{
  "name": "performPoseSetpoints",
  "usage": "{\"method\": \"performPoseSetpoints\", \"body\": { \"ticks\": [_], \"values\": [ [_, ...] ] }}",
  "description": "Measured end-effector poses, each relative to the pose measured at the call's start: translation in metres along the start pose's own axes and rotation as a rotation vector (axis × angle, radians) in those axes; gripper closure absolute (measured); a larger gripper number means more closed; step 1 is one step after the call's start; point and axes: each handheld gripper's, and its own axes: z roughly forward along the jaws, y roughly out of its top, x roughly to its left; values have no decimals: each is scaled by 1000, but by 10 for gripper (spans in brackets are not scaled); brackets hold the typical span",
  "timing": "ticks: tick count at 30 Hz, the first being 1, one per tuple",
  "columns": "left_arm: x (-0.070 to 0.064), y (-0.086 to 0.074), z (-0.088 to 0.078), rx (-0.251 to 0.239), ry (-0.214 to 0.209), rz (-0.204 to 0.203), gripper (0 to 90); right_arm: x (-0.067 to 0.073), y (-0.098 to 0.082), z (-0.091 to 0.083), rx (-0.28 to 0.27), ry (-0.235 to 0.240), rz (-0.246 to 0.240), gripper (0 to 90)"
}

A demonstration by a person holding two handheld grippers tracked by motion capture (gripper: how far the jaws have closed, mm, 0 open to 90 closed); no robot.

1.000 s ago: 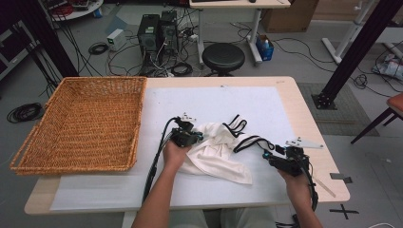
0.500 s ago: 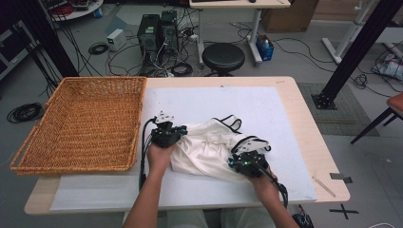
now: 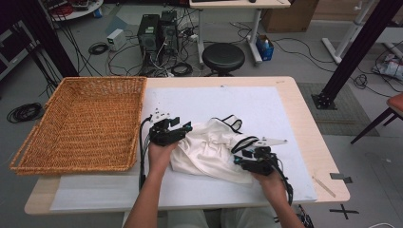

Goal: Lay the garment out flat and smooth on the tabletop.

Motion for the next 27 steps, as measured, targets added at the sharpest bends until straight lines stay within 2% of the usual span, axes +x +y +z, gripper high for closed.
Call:
{"method": "performPoseSetpoints", "body": {
  "ticks": [1,2,3,4,5,6,8,11,14,15,18,20,21,24,25,26,27],
  "values": [
    [-1,0,0,0,-7,4,418,7,0,8,36,-9,-48,529],
    [-1,0,1,3,-9,9,408,14,-1,14,51,-48,-112,611],
    [-2,0,1,4,-12,11,403,18,-1,13,42,-68,-163,786],
    [-2,0,1,3,-16,12,402,17,-1,12,49,-74,-165,886],
    [-3,0,1,2,-17,10,391,15,-2,10,57,-73,-168,900],
    [-3,1,0,3,-19,10,388,11,-2,8,63,-60,-164,900],
    [-3,2,-1,4,-19,2,388,5,-5,-1,65,-87,-171,900],
    [-5,5,-3,6,-20,10,388,-13,-17,-24,10,-105,-117,900],
    [-5,7,-4,11,-20,16,388,-32,-32,-49,-21,-139,-77,900],
    [-6,7,-2,13,-17,19,388,-39,-37,-57,-27,-148,-51,900],
    [-5,5,6,50,-11,27,389,-54,-48,-76,-69,-175,9,900],
    [-6,3,17,90,-2,41,388,-59,-49,-81,-90,-154,45,900],
    [-6,2,23,120,4,53,388,-59,-48,-81,-99,-144,44,900],
    [-7,-4,45,242,4,70,375,-52,-41,-72,-114,-110,49,751],
    [-8,-7,50,286,3,76,376,-49,-39,-67,-115,-97,54,731],
    [-9,-10,53,321,-3,85,438,-46,-36,-62,-117,-86,55,674],
    [-10,-12,54,345,-12,90,636,-42,-33,-56,-114,-72,59,642]
  ]
}}
